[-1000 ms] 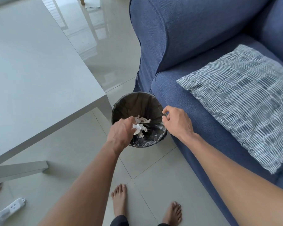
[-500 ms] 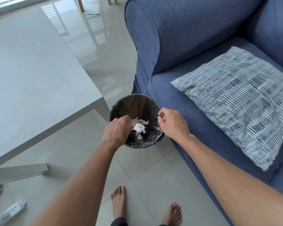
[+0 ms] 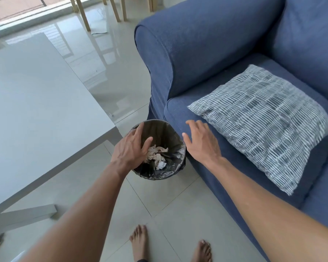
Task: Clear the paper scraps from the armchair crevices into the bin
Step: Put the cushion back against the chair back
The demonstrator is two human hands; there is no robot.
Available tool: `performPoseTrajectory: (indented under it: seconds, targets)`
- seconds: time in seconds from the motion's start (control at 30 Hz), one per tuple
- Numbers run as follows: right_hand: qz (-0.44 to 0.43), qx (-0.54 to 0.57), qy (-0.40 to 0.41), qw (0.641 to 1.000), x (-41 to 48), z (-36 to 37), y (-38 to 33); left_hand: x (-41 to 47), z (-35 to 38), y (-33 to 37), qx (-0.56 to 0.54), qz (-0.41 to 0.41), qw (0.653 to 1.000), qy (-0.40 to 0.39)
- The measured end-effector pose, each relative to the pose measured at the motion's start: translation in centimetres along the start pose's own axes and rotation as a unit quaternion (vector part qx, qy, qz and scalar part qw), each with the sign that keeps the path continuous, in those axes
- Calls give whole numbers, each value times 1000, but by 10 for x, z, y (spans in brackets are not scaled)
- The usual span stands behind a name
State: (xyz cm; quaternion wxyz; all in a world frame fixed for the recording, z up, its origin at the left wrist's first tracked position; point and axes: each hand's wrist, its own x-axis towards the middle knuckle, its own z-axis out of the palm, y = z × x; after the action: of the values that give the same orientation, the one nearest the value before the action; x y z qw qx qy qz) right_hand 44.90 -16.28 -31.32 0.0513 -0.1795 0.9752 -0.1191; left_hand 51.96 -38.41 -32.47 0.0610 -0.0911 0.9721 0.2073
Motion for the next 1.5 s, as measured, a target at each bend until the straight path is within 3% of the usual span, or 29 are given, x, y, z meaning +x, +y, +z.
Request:
performPoseTrajectory:
  seconds: [0.23, 0.6, 0.9, 1.0, 1.3, 1.5]
  targets:
    - [28, -16, 101, 994, 24, -57, 11, 38, -47, 28, 38, 70, 997, 4]
    - [185, -56, 108, 975, 26, -106, 105, 105, -54, 112, 97, 178, 979, -35]
    - [366, -2, 92, 926, -4, -104, 217, 153, -12, 216, 91, 233, 963, -101]
    - [430, 57, 81, 898, -12, -103, 241, 173, -2, 248, 82, 209, 965, -135]
    - [493, 229, 110, 832, -12, -95, 270, 215, 26, 299, 26, 85, 973, -211]
    - [508, 266, 107, 812, -7, -93, 275, 227, 39, 310, 1, 50, 971, -232]
